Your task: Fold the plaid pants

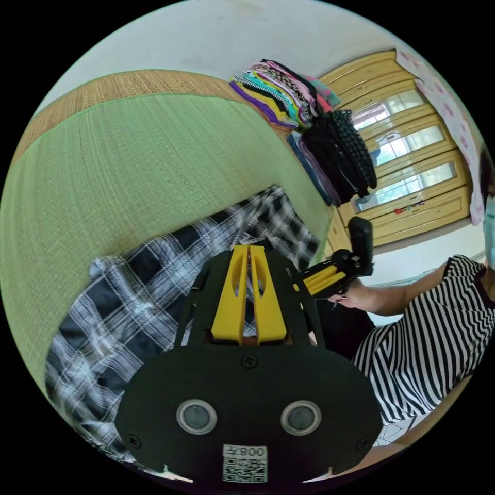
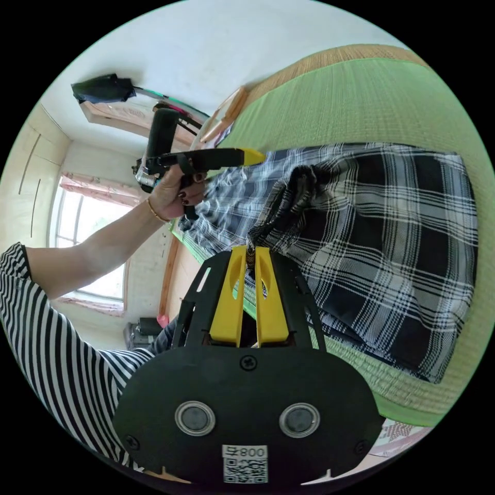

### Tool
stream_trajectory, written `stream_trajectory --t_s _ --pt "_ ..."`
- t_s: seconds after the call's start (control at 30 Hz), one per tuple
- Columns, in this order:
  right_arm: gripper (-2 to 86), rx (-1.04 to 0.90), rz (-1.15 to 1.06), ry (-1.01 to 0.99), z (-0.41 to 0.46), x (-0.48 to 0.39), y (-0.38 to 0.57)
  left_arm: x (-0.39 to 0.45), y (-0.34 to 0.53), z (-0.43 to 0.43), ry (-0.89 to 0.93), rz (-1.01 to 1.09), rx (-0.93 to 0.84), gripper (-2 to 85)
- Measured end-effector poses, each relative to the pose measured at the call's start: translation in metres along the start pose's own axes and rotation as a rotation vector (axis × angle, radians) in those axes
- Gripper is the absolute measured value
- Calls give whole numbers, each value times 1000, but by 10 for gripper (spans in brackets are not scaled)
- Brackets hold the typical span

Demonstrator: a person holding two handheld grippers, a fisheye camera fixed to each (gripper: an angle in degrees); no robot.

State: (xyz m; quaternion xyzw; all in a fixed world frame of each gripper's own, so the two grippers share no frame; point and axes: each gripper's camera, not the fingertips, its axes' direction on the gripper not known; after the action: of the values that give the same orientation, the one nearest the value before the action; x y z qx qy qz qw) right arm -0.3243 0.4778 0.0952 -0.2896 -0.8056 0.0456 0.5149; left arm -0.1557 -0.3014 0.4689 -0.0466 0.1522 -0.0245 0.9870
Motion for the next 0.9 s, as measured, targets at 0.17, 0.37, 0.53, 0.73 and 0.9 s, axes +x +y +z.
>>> stream_trajectory --t_s 0.17,0.37,0.53,0.73,0.9 --pt "26 -9 8 -7 5 -18 -19 11 10 23 -17 79 -85 1" --pt "27 -3 -6 8 -6 -46 -34 -8 26 18 -146 16 -80 1" --pt "27 9 -45 16 -17 -70 -40 -15 42 4 -171 -18 -33 1" --pt "26 -27 -40 33 -4 -82 -51 -3 43 6 -84 28 58 0" --pt "24 -48 -31 61 7 -89 -53 -9 45 36 -276 -1 -110 0"
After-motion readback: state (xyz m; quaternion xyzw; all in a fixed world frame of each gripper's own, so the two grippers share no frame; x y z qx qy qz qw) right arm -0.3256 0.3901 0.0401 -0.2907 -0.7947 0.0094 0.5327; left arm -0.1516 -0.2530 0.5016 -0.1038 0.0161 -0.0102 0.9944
